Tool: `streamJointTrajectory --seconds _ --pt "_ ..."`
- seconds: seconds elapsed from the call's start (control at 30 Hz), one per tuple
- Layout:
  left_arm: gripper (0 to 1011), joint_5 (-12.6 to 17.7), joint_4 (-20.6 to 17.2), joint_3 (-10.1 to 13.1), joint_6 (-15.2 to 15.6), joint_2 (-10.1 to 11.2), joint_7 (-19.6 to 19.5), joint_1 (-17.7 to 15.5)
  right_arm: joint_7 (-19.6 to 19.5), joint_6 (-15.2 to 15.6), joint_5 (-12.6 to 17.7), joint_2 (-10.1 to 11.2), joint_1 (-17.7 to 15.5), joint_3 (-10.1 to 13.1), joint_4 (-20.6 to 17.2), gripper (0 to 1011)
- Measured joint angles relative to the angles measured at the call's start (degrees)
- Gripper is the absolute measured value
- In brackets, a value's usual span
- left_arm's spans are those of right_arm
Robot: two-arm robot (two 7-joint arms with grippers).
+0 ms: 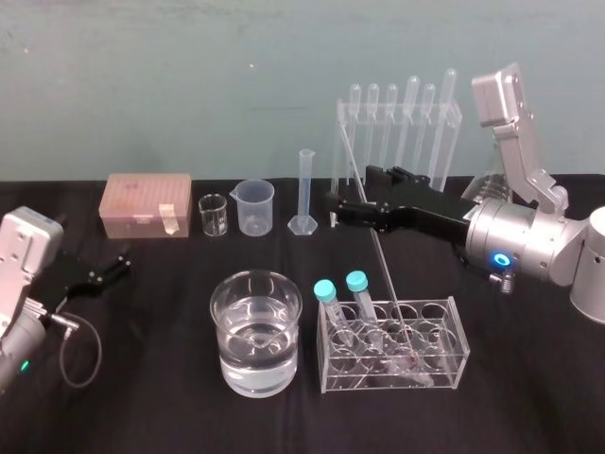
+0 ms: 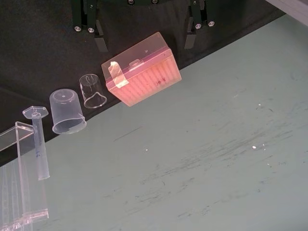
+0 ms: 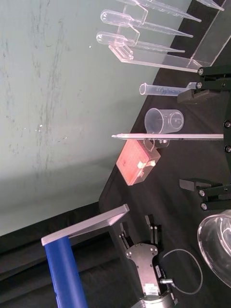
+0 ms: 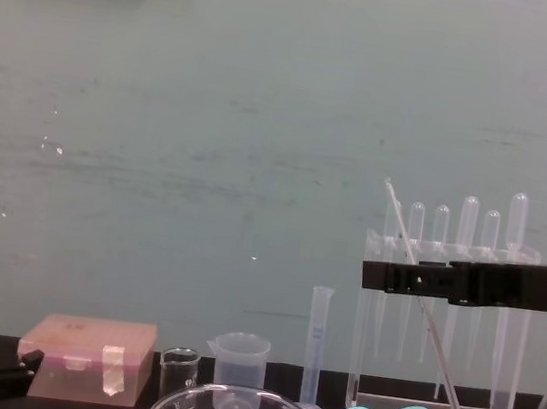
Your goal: Hold the thermometer with one hand and immerse one end into the beaker, then reinsert it into the test tube rack.
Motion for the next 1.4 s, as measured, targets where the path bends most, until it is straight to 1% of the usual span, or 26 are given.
streamJointTrajectory --seconds 0.13,0.23,0.7,0.8,0.9,0.97,1.0,1.03,1.07,1.1,1.13,1.23,1.4 --pt "1008 0.0 0.0 0.0 0.0 0.0 0.0 0.0 -0.01 -0.02 0.05 0.01 -0.13 0.1 -0.02 1003" --pt "1008 0.0 0.0 0.0 0.0 0.0 0.0 0.0 0.0 -0.03 0.07 0.02 -0.17 0.14 -0.04 965" --pt "1008 0.0 0.0 0.0 0.0 0.0 0.0 0.0 -0.01 -0.1 0.19 0.08 -0.31 0.26 -0.11 572" --pt "1008 0.0 0.0 0.0 0.0 0.0 0.0 0.0 -0.01 -0.12 0.22 0.09 -0.33 0.28 -0.11 446" --pt "1008 0.0 0.0 0.0 0.0 0.0 0.0 0.0 0.0 -0.13 0.24 0.09 -0.34 0.3 -0.11 366" --pt "1008 0.0 0.0 0.0 0.0 0.0 0.0 0.0 0.0 -0.13 0.25 0.09 -0.35 0.32 -0.11 282" --pt "1008 0.0 0.0 0.0 0.0 0.0 0.0 0.0 0.0 -0.12 0.25 0.09 -0.35 0.32 -0.11 282" --pt "1008 0.0 0.0 0.0 0.0 0.0 0.0 0.0 0.0 -0.13 0.25 0.09 -0.35 0.33 -0.11 224" --pt "1008 0.0 0.0 0.0 0.0 0.0 0.0 0.0 -0.01 -0.13 0.25 0.09 -0.36 0.33 -0.11 188" --pt "1008 0.0 0.0 0.0 0.0 0.0 0.0 0.0 0.0 -0.13 0.25 0.09 -0.37 0.33 -0.11 188" --pt "1008 0.0 0.0 0.0 0.0 0.0 0.0 0.0 0.0 -0.13 0.25 0.09 -0.37 0.33 -0.11 136" --pt "1008 0.0 0.0 0.0 0.0 0.0 0.0 0.0 0.0 -0.13 0.25 0.09 -0.38 0.33 -0.11 65" --pt "1008 0.0 0.0 0.0 0.0 0.0 0.0 0.0 0.0 -0.14 0.25 0.09 -0.4 0.33 -0.11 55"
